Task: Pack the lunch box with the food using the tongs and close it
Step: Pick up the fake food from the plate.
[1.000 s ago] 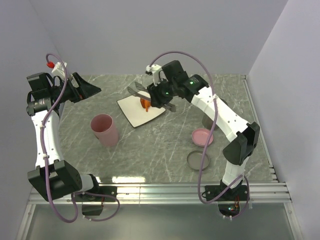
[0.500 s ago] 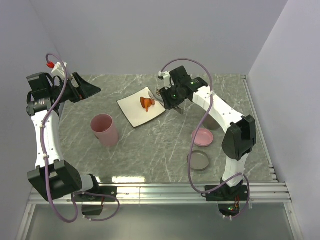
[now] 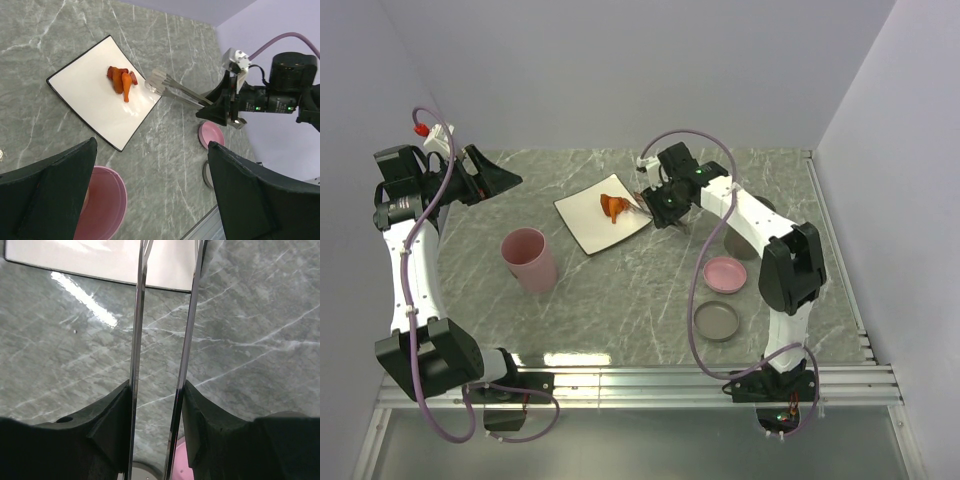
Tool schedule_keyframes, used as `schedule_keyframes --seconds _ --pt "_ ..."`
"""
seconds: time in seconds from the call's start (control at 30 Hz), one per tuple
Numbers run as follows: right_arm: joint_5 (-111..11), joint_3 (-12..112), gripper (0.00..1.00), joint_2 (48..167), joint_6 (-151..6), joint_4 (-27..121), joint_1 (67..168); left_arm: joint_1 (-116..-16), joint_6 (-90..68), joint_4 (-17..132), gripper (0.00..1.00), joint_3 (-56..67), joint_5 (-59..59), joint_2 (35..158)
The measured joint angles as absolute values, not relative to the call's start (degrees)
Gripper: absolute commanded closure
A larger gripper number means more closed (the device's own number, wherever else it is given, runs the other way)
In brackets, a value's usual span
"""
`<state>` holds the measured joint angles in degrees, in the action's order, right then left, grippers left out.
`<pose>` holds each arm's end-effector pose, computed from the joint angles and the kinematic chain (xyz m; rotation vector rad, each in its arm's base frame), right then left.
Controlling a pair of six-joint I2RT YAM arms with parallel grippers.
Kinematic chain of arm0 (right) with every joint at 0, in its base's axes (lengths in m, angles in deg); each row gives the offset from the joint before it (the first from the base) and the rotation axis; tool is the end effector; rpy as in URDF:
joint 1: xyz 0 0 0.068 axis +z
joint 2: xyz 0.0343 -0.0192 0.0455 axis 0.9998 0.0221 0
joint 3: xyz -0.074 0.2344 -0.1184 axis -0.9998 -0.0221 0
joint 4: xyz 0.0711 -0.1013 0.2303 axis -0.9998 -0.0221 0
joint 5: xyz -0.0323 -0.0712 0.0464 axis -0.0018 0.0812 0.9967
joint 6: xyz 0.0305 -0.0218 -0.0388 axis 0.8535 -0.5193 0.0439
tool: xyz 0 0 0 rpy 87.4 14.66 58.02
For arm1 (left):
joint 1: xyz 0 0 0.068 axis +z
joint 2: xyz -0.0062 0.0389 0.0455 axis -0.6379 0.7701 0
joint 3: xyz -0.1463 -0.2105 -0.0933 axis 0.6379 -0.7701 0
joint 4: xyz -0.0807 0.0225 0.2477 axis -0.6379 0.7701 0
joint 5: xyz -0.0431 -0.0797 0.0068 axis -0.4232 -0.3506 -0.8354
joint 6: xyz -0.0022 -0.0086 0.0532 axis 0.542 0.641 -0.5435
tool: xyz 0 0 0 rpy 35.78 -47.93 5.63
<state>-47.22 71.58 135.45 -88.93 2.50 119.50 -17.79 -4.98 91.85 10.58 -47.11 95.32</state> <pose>0.3551 0.2187 0.2813 -0.9552 2.3958 0.3653 0.2651 0.0747 0.3914 -0.0897 1.9699 -0.9506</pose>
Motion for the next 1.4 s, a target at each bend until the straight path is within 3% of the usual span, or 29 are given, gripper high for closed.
schedule_keyframes --seconds 1.4 --pt "-49.04 74.03 0.52 143.45 -90.87 4.03 120.85 -17.75 -4.98 91.78 0.02 10.25 -47.15 96.75"
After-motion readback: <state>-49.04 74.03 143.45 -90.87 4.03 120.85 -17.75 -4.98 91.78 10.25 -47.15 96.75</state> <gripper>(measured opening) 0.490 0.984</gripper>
